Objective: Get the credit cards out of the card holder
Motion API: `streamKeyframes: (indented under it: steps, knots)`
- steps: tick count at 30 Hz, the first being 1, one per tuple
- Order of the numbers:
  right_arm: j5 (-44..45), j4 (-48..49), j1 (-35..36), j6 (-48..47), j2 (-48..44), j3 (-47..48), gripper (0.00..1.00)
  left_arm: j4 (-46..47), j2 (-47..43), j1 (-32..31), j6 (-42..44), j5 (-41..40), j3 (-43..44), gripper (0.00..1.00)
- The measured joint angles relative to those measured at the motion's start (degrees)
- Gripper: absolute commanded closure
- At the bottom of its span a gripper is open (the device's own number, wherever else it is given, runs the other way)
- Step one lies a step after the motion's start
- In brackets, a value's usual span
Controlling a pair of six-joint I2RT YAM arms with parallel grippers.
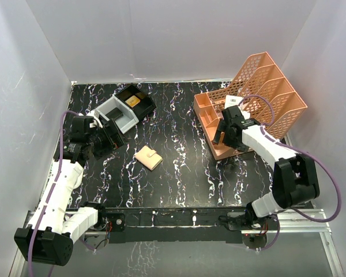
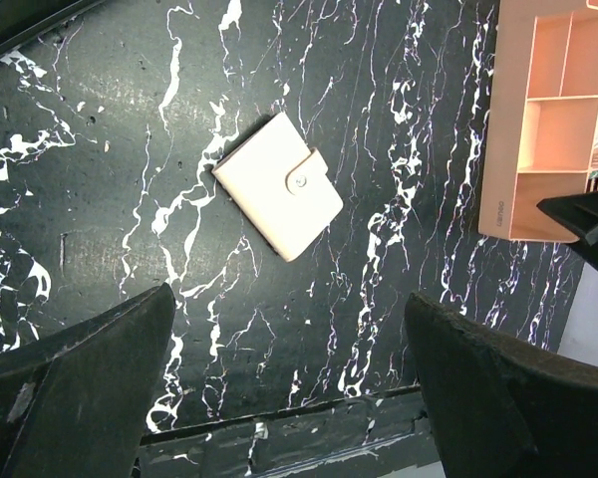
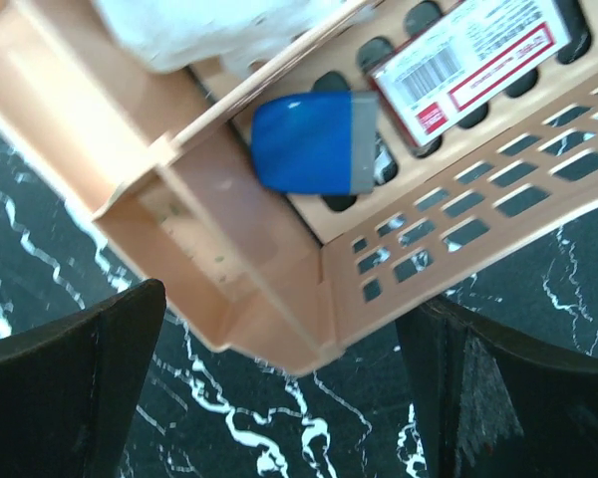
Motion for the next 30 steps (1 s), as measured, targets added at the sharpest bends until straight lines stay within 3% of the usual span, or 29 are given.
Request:
streamKeyframes:
  steps: [7, 20, 24, 30]
  knots:
    - [0.3, 1.9, -6.0, 0.0, 7.8, 4.6, 0.02, -0.3, 0.0, 0.0, 0.0, 0.2, 0.7, 0.01]
    - [0.5, 4.5, -6.4, 2.3, 13.6, 11.2, 0.02, -0.3, 0.0, 0.0, 0.0, 0.8, 0.7, 0.01]
    - [-2.3, 3.6, -6.4, 1.6, 10.3, 11.2, 0.02, -0.3, 0.0, 0.0, 0.0, 0.8, 0.8, 0.01]
    - [-10.3, 5.9, -6.3, 0.6, -3.7, 8.9, 0.03, -0.3, 0.0, 0.0, 0.0, 0.6, 0.8, 0.01]
